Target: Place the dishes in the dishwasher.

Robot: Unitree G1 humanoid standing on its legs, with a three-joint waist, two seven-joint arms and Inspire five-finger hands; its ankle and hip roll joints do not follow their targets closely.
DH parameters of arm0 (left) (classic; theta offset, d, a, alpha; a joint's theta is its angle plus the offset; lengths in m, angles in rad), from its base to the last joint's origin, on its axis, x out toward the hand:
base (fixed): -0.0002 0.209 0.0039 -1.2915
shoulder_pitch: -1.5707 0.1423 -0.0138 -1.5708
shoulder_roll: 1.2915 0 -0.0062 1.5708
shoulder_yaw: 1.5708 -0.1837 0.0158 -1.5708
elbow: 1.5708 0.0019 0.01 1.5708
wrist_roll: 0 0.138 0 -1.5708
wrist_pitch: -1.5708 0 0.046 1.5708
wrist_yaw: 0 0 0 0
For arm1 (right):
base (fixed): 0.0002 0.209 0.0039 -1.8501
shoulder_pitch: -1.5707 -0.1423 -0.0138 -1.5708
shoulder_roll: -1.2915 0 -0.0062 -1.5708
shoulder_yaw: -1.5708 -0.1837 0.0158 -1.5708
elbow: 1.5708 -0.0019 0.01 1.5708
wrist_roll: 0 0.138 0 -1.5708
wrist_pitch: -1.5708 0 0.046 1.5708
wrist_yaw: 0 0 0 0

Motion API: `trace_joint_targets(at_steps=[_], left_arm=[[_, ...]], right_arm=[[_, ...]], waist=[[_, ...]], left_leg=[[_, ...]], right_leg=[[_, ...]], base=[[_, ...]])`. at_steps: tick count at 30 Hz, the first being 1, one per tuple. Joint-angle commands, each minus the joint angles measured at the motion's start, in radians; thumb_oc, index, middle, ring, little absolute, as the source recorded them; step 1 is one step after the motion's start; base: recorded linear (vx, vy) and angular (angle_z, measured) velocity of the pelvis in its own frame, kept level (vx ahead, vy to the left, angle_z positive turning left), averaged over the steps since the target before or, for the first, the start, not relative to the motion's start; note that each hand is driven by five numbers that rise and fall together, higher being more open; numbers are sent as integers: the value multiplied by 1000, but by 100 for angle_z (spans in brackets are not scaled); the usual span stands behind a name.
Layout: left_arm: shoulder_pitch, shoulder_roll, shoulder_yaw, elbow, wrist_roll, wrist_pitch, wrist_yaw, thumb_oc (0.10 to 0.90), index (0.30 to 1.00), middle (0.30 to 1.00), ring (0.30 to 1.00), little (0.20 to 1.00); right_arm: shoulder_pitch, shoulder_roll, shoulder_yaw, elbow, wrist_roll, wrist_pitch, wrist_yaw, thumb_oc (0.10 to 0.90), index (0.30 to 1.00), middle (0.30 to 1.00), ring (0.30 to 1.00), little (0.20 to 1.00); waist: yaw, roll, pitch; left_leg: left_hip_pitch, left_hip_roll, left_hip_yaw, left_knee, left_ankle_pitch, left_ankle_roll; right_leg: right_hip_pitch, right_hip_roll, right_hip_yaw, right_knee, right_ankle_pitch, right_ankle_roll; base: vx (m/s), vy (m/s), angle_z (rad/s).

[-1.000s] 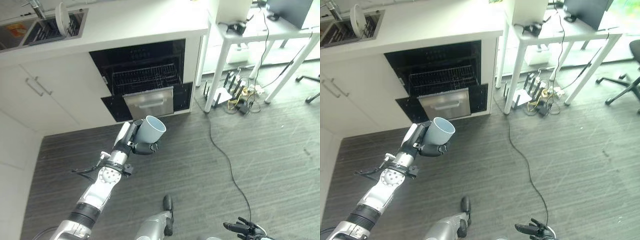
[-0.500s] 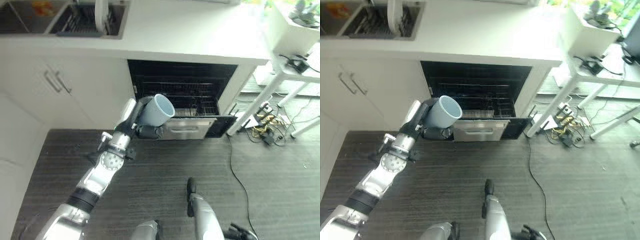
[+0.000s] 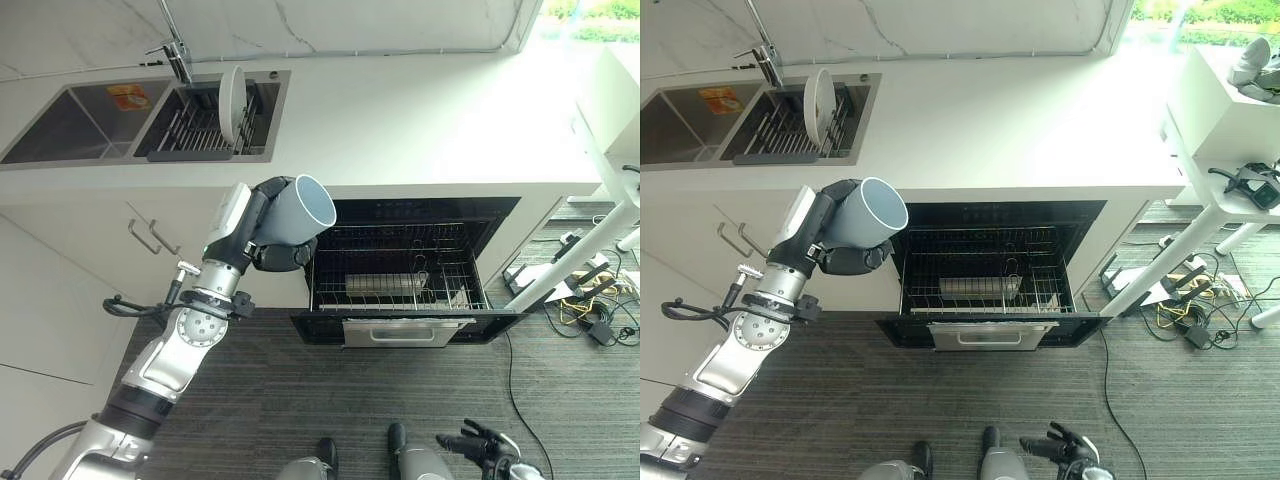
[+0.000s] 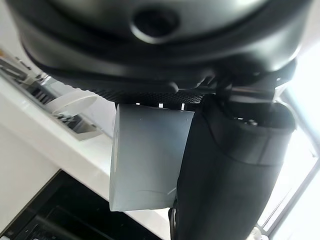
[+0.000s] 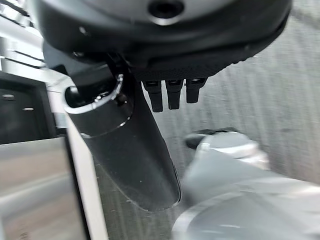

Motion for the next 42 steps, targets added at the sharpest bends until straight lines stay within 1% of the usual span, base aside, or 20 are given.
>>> trace_joint_targets(at_steps=[1,4,5,7,8,9,11,13,15,17,19,20,22,23,24,25,28,31,34,42], left_arm=[[-75,-3,91,-69,-9,-73,65,400,300,300,300,300],[-75,-16,85,-83,-5,-65,68,400,300,300,300,300],[-73,-28,80,-87,1,-67,66,400,300,300,300,300],[-71,-34,83,-93,1,-72,54,400,300,300,300,300],[-72,-33,85,-90,-4,-74,48,400,300,300,300,300],[-67,-29,88,-89,-6,-74,43,400,300,300,300,300],[-70,-27,82,-76,-2,-86,39,400,300,300,300,300],[-91,-39,65,-62,7,-97,33,400,300,300,300,300],[-88,-38,61,-64,9,-91,23,400,300,300,300,300],[-85,-25,51,-59,4,-110,16,400,300,300,300,300],[-71,-23,54,-70,33,-102,24,400,300,300,300,300],[-73,-14,52,-71,23,-93,25,400,300,300,300,300],[-85,-3,53,-75,6,-78,19,400,300,300,300,300],[-91,-3,50,-72,-2,-74,14,400,300,300,300,300],[-94,-5,41,-62,12,-57,29,400,300,300,300,300],[-94,0,40,-52,9,-52,40,400,300,300,300,300],[-75,17,64,-45,-29,-32,57,400,300,300,300,300],[-30,8,94,-86,-31,-49,48,400,300,300,300,300],[-39,3,103,-136,-21,-18,49,400,300,300,300,300],[-54,11,90,-129,-45,-22,35,400,300,300,300,300]], right_arm=[[21,-70,-14,30,34,-3,-8,800,900,900,900,900],[15,-79,-21,38,17,-3,5,800,900,900,900,900],[16,-82,-18,35,6,-3,16,800,900,900,900,900],[25,-91,-11,41,-8,-16,20,800,900,900,900,900],[23,-95,-14,48,-7,-15,25,800,900,900,900,900],[21,-95,-16,55,-14,-14,31,800,900,900,900,900],[25,-91,-14,63,-31,-25,34,800,900,900,900,900],[32,-82,-12,53,-28,-32,16,800,900,900,900,900],[17,-79,0,44,4,-12,-6,800,900,900,900,900],[15,-66,-5,39,9,-23,9,800,900,900,900,900],[20,-39,15,3,-65,-54,5,800,900,900,900,900],[20,-26,41,-18,-74,-61,-10,800,900,900,900,900],[10,-22,56,-26,-23,-46,-12,800,900,900,900,900],[5,-19,52,-22,-7,-42,-11,800,900,900,900,900],[12,-14,41,-8,-22,-42,-5,800,900,900,900,900],[18,-11,36,-2,-36,-38,0,800,900,900,900,900],[20,-7,35,8,-80,-21,1,800,900,900,900,900],[25,-25,27,11,-66,-22,-14,800,900,900,900,900],[31,-62,-2,12,-52,-11,-5,800,900,900,900,900],[33,-55,1,10,-12,-62,29,800,900,900,900,900]], waist=[[-11,-9,-78],[-8,-23,-79],[0,-47,-75],[5,-63,-50],[7,-58,-49],[9,-51,-51],[3,-40,-44],[-7,-26,-36],[-2,-9,-45],[-11,12,-57],[-15,28,-58],[-14,33,-50],[-6,32,-40],[-8,26,-34],[-14,11,-34],[-15,3,-37],[2,-15,-44],[13,-22,-51],[1,-19,-58],[-12,-4,-73]], left_leg=[[-36,-7,-24,137,-160,-43],[-17,-22,-13,137,-150,-45],[-1,-33,-5,149,-75,-50],[-129,-24,-4,384,-42,-53],[-130,-35,-8,347,-56,-47],[-104,-58,-13,254,-76,-34],[-81,-78,22,137,-71,-24],[-122,-76,61,137,-78,-18],[-127,-85,22,137,-101,-3],[-109,-61,27,137,-130,4],[-84,-51,2,137,-148,18],[-71,-31,13,137,-159,28],[-64,-16,8,137,-170,32],[-53,-14,8,137,-176,33],[-35,-14,6,137,-184,30],[-27,-10,6,137,-187,27],[-17,27,35,137,-189,1],[-22,79,48,137,-175,-36],[-60,124,40,137,-147,-73],[-65,140,41,137,-142,-86]], right_leg=[[-12,-6,-10,74,-164,56],[-14,-15,-3,74,-166,48],[-10,-26,6,74,-167,34],[4,-17,18,74,-159,14],[5,-10,22,74,-159,18],[5,1,32,74,-161,26],[18,11,32,74,-166,33],[32,19,23,74,-169,35],[31,37,25,74,-175,39],[49,53,-6,74,-183,38],[69,76,-40,74,-157,41],[60,56,-87,74,-121,54],[46,18,-112,74,-119,62],[31,-11,-93,74,-118,74],[18,-61,-30,74,-103,104],[13,-84,0,74,-95,119],[12,-117,-12,74,-112,128],[7,-112,-41,74,-136,118],[-10,-94,-58,74,-151,102],[6,-85,-72,74,-166,89]], base=[[39,-60,-6],[57,-92,-5],[75,-189,-18],[76,-140,-14],[146,14,0],[165,91,1],[146,119,-14],[90,177,7],[91,231,7],[147,146,-43],[144,30,-34],[52,-61,-17],[33,-161,-16],[154,-375,-30],[217,-445,-22],[239,-470,-7],[151,-377,1],[105,-302,-15],[22,-225,6],[12,-11,4]])
